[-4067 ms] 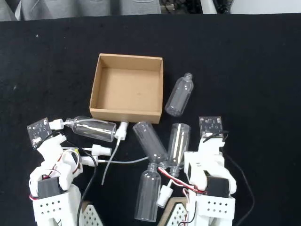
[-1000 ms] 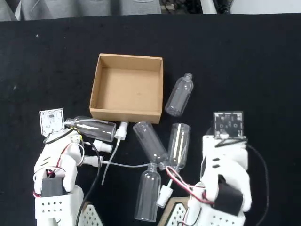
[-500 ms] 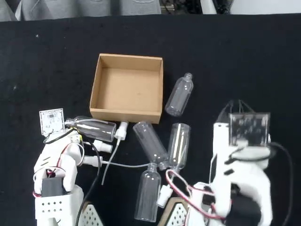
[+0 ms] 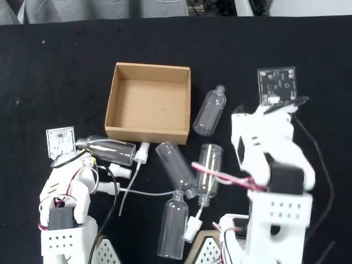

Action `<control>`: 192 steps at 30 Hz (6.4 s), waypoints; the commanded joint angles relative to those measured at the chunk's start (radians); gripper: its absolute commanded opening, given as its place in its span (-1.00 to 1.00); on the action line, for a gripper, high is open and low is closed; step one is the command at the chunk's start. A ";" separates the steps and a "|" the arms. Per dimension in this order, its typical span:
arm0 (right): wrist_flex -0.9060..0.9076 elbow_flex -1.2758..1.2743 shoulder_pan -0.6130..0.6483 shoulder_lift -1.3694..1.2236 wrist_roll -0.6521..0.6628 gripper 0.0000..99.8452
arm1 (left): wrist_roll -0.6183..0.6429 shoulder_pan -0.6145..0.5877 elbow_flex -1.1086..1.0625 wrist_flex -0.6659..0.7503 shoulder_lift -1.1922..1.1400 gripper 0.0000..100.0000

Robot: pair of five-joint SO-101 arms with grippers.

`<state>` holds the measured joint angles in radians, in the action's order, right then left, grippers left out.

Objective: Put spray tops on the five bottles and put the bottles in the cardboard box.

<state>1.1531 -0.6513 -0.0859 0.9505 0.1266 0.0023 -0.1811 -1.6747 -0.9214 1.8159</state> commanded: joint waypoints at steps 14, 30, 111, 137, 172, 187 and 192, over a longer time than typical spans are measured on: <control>-0.011 0.303 0.123 -0.501 -0.164 -0.62 | -0.006 -0.008 0.010 0.003 0.008 -0.94; -0.018 0.579 0.121 -0.921 -0.206 -0.62 | -0.061 -0.007 0.008 0.003 0.009 -0.94; 0.025 0.974 0.186 -1.523 -0.413 -0.78 | -0.068 -0.005 -0.005 0.003 0.009 -0.94; 0.235 0.903 0.146 -1.179 -0.269 -0.87 | -0.068 -0.007 0.001 0.005 0.009 -0.94; -0.244 -0.186 0.290 0.097 -0.163 -0.87 | -0.058 -0.008 0.025 -0.041 0.008 -0.71; -0.502 -0.599 0.364 0.561 -0.012 -0.87 | -0.066 -0.001 0.068 -0.106 0.006 -0.69; -0.565 -0.716 0.361 0.704 -0.009 -0.87 | -0.068 -0.001 0.085 -0.107 0.005 -0.69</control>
<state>0.6498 -1.3464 0.2593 1.5627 0.1066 -0.0560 -0.1811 -1.6686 -1.0226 1.8159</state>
